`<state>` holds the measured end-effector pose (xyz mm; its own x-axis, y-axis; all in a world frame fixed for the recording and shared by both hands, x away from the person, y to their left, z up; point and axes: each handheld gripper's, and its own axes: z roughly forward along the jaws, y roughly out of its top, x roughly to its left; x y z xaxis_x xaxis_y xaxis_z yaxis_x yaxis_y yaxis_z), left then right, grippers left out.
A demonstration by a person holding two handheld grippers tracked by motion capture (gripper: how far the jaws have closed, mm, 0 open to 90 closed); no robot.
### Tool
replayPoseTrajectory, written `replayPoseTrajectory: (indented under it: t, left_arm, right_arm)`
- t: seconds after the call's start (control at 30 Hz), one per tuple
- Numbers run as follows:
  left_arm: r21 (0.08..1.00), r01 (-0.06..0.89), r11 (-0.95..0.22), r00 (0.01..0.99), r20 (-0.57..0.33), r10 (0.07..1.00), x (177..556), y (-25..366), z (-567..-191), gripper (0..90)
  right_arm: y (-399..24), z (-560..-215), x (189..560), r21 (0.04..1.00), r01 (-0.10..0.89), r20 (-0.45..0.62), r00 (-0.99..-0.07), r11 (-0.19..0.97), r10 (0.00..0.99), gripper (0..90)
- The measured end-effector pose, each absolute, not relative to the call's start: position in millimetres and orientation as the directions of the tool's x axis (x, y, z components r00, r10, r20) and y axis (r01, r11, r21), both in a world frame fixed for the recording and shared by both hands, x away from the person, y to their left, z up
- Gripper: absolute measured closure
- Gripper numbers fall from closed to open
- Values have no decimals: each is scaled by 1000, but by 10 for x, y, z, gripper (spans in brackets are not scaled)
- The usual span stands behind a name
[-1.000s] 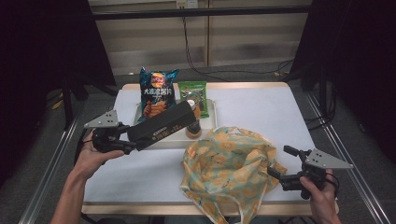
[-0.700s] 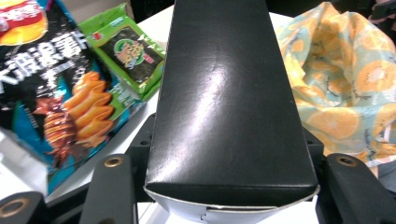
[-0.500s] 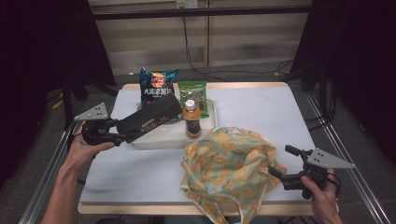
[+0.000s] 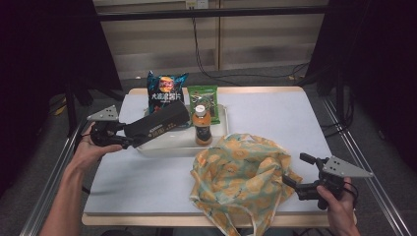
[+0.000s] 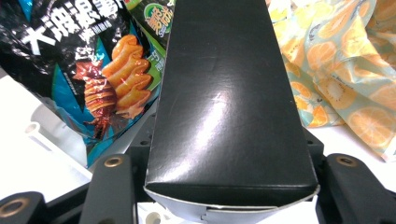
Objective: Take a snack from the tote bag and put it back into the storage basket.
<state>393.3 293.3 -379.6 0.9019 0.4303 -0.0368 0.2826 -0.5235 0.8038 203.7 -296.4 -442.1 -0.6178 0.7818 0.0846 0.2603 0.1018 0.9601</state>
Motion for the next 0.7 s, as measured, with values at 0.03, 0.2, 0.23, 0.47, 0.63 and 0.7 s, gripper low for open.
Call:
replayPoseTrajectory:
  t: [0.03,0.2,0.23,0.47,0.63,0.7]
  left_arm:
    - [800,287,-527,903,-42,428,3948,2919,-3819,434]
    - [774,310,-552,903,-58,426,4022,2871,-3935,434]
    - [771,318,-551,900,-63,431,4031,2872,-3955,434]
    - [756,335,-562,896,-71,439,4078,2864,-4085,433]
    - [755,335,-564,897,-73,436,4109,2838,-4109,433]
    - [753,344,-561,894,-80,441,4128,2848,-4127,432]
  right_arm:
    - [-2965,-4422,2038,960,260,85,-618,101,782,4]
    - [-2969,-4422,2039,960,262,88,-620,100,780,4]
    - [-2970,-4421,2037,960,262,90,-618,97,781,4]
    - [-2969,-4432,2044,958,270,97,-621,96,778,4]
    - [-2960,-4431,2045,960,264,94,-623,96,777,4]
    - [-2966,-4430,2046,960,263,90,-625,100,775,4]
